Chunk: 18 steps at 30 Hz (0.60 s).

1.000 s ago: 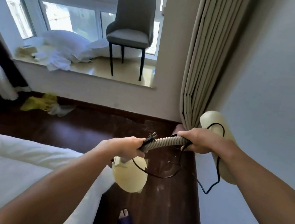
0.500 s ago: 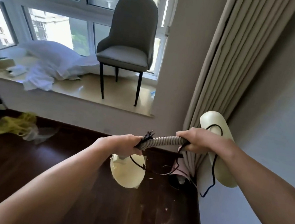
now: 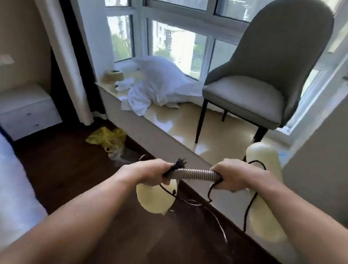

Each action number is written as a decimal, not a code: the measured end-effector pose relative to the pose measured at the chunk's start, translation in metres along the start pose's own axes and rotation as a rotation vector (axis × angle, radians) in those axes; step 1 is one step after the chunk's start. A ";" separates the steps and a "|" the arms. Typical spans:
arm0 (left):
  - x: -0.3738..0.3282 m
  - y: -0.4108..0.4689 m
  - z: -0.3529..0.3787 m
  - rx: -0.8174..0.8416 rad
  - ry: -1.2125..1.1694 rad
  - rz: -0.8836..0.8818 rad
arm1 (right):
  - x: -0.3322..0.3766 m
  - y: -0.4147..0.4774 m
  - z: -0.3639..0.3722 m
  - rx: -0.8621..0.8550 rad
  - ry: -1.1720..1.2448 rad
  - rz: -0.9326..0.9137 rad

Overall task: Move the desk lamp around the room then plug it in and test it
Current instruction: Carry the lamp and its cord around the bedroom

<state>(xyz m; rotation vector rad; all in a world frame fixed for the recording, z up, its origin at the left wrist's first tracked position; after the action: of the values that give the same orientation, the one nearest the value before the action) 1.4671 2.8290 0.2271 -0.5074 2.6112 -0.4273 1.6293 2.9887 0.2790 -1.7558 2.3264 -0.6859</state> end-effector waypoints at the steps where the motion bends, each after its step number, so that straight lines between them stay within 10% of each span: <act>1: 0.023 0.005 -0.009 -0.013 -0.015 -0.048 | 0.006 0.031 -0.012 0.014 -0.018 -0.055; 18: 0.455 0.021 -0.181 -0.238 -0.375 -0.456 | 0.237 0.479 -0.190 -0.145 -0.225 -0.504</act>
<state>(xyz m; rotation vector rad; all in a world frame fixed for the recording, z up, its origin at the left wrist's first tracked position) 0.9959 2.6963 0.2091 -1.1529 2.1819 -0.1369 1.0664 2.9179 0.2721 -2.3775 1.8373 -0.3561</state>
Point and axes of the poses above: each hand's wrist, its own y-axis towards the middle knuckle, its own z-axis out of the palm, x = y × z, the point moved 4 cm from there along y, towards the middle knuckle, and after that the axes turned 3 degrees about y, right-handed, at the moved point
